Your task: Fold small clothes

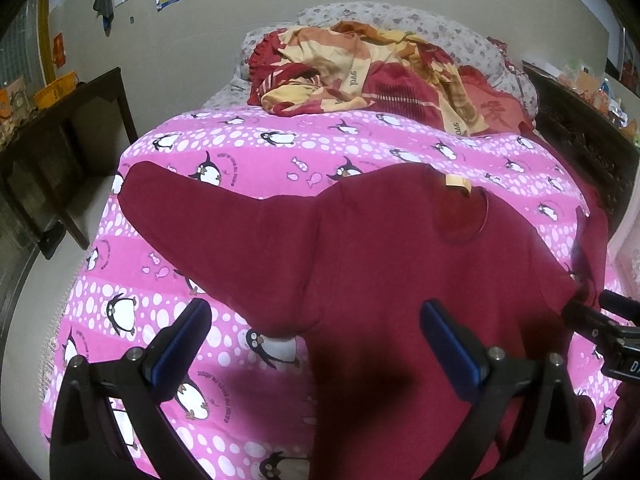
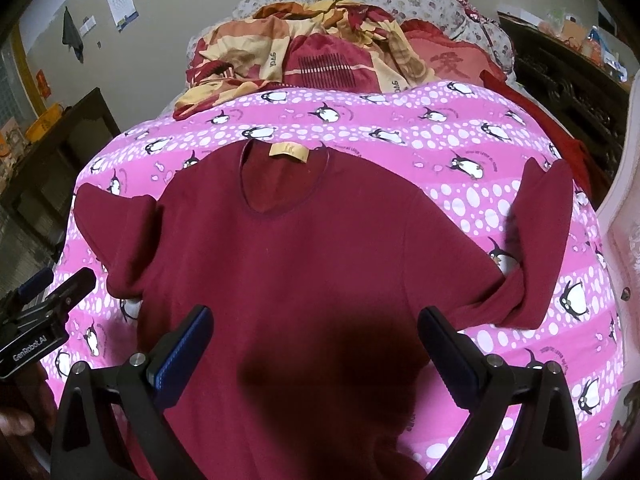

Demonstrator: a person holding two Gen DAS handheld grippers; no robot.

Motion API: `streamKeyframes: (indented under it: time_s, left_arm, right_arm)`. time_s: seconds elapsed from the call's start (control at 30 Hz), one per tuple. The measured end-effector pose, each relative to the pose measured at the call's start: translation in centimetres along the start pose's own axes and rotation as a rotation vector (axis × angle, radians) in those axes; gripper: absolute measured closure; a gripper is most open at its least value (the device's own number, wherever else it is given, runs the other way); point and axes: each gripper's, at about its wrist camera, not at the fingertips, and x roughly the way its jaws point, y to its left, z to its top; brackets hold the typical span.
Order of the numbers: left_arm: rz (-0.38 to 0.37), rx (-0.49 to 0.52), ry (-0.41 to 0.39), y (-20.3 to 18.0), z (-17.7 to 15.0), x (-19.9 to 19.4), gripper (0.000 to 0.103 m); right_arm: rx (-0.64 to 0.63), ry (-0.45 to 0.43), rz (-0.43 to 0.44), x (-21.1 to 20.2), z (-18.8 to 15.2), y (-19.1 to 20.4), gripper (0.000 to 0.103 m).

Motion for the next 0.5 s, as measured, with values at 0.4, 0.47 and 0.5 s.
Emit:
streamKeyframes:
  time_s: [0.4,0.47,0.5]
  left_arm:
    - [-0.004,0.001,0.007,0.3,0.12,0.16,0.0]
    - [-0.003,0.0,0.009,0.28,0.09,0.2,0.0]
    - [-0.003,0.0,0.01,0.26,0.05,0.27,0.0]
  right_arm:
    - [0.014,0.003,-0.005,0.33,-0.22,-0.33,0.0]
    - [0.018,0.006,-0.002,0.43,-0.25,-0.38,0.0]
    - [0.019,0.007,-0.003,0.49,-0.22,-0.41,0.0]
